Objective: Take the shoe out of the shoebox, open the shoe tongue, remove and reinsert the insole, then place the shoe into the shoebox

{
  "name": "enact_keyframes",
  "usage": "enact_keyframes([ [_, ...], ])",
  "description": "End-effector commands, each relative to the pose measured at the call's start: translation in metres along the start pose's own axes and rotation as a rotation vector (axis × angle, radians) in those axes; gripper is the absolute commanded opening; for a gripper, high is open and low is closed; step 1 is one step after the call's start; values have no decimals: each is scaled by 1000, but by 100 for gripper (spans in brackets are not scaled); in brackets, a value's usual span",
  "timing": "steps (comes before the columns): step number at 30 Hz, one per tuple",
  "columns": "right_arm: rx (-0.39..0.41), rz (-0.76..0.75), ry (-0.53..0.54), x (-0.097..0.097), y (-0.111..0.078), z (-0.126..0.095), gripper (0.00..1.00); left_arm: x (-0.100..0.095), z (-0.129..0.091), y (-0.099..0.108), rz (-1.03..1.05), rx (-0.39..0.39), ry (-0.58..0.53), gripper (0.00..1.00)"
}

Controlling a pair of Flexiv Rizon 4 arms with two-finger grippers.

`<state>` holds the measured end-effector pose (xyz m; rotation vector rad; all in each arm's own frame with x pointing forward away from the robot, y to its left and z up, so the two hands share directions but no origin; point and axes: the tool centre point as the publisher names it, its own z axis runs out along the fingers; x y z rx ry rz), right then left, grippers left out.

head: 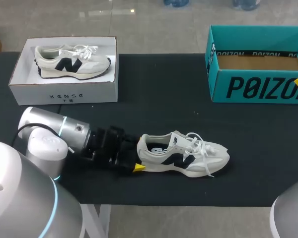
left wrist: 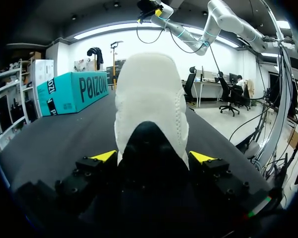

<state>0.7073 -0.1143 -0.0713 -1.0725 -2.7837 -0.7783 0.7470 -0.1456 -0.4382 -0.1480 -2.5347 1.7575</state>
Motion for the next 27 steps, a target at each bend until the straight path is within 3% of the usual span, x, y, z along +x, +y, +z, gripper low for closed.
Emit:
enact_keyframes([
  [1, 6, 1, 3, -1, 2, 0, 100, -1, 3, 3, 0, -4, -2, 0],
  [9, 6, 1, 3, -1, 2, 0, 100, -1, 3, 3, 0, -4, -2, 0],
  [11, 128, 76, -10, 10, 26, 11, 100, -1, 3, 3, 0, -4, -2, 0],
  [15, 252, 252, -37, 28, 50, 38, 100, -1, 3, 3, 0, -4, -2, 0],
  [22, 337, 468, -123, 58, 84, 103, 100, -1, 3, 3, 0, -4, -2, 0],
  [27, 385, 579, -136, 80, 96, 159, 100, -1, 3, 3, 0, -4, -2, 0],
])
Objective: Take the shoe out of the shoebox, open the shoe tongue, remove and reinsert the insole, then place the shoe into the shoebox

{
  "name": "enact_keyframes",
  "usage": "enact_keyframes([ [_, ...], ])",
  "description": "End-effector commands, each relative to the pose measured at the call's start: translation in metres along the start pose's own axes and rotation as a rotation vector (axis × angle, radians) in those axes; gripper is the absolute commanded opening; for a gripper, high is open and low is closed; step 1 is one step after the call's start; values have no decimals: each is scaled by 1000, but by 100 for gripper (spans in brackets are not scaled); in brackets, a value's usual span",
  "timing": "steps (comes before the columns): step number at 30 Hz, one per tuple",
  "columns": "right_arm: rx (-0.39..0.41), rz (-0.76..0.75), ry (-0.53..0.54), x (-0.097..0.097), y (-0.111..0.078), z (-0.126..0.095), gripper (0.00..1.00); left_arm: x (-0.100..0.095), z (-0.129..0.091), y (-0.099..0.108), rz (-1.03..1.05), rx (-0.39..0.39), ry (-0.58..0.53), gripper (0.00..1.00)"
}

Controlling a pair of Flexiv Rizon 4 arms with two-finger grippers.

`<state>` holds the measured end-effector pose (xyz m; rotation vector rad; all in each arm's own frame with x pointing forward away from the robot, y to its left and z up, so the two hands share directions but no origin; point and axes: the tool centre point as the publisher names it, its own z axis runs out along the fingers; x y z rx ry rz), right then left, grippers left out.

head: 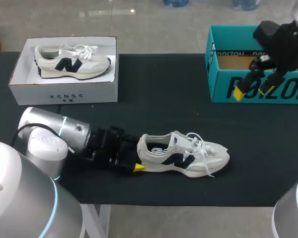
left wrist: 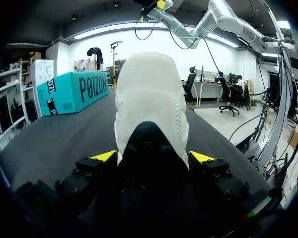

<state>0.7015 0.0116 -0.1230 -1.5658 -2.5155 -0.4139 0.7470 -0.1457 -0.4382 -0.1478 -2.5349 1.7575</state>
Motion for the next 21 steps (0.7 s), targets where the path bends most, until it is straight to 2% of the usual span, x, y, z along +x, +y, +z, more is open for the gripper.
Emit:
enact_keyframes([
  [1, 185, 199, -82, 37, 45, 51, 100, -1, 3, 3, 0, -4, -2, 0],
  [5, 221, 259, -85, 51, 47, 74, 100, -1, 3, 3, 0, -4, -2, 0],
  [7, 211, 301, -86, 58, 45, 83, 100, -1, 3, 3, 0, -4, -2, 0],
  [21, 211, 301, -86, 58, 45, 83, 100, -1, 3, 3, 0, -4, -2, 0],
])
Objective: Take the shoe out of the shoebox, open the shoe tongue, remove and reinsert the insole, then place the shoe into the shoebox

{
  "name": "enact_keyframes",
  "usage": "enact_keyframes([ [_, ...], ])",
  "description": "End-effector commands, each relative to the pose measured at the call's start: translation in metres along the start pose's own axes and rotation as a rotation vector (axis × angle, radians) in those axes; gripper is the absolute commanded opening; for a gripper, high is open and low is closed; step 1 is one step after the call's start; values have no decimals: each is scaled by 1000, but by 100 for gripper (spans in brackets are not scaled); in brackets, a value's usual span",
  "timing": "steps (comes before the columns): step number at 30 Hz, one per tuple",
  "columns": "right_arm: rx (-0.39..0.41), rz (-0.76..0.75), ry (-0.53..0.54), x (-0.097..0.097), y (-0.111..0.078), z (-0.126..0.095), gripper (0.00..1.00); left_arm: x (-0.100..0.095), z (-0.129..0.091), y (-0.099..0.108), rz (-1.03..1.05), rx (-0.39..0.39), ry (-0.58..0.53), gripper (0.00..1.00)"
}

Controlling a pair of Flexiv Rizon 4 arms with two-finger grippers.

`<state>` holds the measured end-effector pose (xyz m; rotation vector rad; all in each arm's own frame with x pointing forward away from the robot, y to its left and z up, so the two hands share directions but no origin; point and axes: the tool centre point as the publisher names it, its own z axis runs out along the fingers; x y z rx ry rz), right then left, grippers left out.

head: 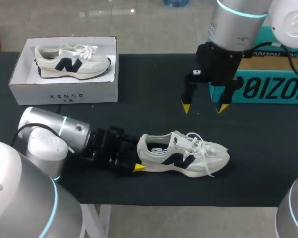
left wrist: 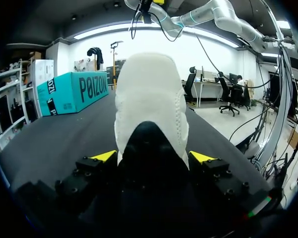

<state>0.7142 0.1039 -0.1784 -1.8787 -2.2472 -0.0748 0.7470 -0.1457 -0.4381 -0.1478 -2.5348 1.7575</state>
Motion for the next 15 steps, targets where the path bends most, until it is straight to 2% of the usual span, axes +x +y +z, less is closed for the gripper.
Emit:
enact_keyframes([
  [1, 27, 0, -3, 1, 4, 0, 100, -1, 3, 3, 0, -4, -2, 0],
  [4, 32, 17, -5, 3, 3, 0, 100, -1, 3, 3, 0, -4, -2, 0],
  [6, 46, 57, -5, 8, 3, 8, 100, -1, 3, 3, 0, -4, -2, 0],
  [10, 76, 137, -4, 21, 6, 41, 100, -1, 3, 3, 0, -4, -2, 0],
  [15, 123, 224, -68, 41, 8, 79, 100, -1, 3, 3, 0, -4, -2, 0],
])
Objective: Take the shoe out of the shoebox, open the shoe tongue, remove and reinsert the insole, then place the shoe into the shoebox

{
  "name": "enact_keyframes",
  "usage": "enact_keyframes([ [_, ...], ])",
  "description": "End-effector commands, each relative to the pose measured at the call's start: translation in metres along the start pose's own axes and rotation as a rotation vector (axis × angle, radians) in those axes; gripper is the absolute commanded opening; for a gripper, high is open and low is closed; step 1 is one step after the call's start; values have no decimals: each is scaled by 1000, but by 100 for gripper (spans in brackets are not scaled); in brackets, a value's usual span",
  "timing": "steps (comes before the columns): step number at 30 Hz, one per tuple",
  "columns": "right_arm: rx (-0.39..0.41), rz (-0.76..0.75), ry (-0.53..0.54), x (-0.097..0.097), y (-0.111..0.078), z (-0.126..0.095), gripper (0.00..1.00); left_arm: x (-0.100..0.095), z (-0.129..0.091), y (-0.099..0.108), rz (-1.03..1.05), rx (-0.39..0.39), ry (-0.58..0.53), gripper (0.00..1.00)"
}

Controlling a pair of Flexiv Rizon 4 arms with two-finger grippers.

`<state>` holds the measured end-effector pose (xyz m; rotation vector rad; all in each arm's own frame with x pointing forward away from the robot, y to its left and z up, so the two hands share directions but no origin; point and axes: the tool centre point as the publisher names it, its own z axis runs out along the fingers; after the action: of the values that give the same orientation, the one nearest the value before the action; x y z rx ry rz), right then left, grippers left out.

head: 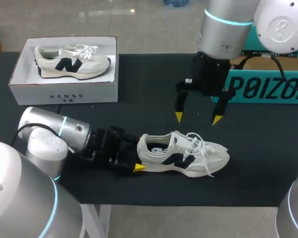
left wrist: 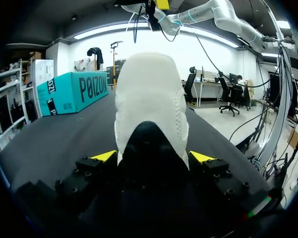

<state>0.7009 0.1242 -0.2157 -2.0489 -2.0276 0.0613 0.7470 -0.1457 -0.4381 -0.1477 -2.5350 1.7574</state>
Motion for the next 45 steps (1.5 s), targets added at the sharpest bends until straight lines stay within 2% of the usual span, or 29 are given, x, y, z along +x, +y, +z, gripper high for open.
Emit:
enact_keyframes([
  [1, 35, 43, -84, 33, 10, 41, 100, -1, 3, 3, 0, -4, -1, 0],
  [8, 36, 97, -190, 62, 9, 75, 100, -1, 3, 3, 0, -4, -1, 0],
  [12, 30, 137, -230, 65, 8, 87, 100, -1, 3, 3, 0, -4, -1, 0],
  [17, -21, 156, -292, 68, 6, 89, 100, -1, 3, 3, 0, -4, -1, 0],
  [22, -97, 168, -324, 63, 3, 80, 100, -1, 3, 3, 0, -4, -1, 0],
  [28, -135, 185, -299, 47, 4, 77, 100, -1, 3, 3, 0, -4, -1, 0],
  [38, -141, 143, -326, 37, 16, 91, 100, -1, 3, 3, 0, -4, -1, 0],
  [45, -144, 124, -329, 28, 32, 103, 100, -1, 3, 3, 0, -4, -1, 0],
])
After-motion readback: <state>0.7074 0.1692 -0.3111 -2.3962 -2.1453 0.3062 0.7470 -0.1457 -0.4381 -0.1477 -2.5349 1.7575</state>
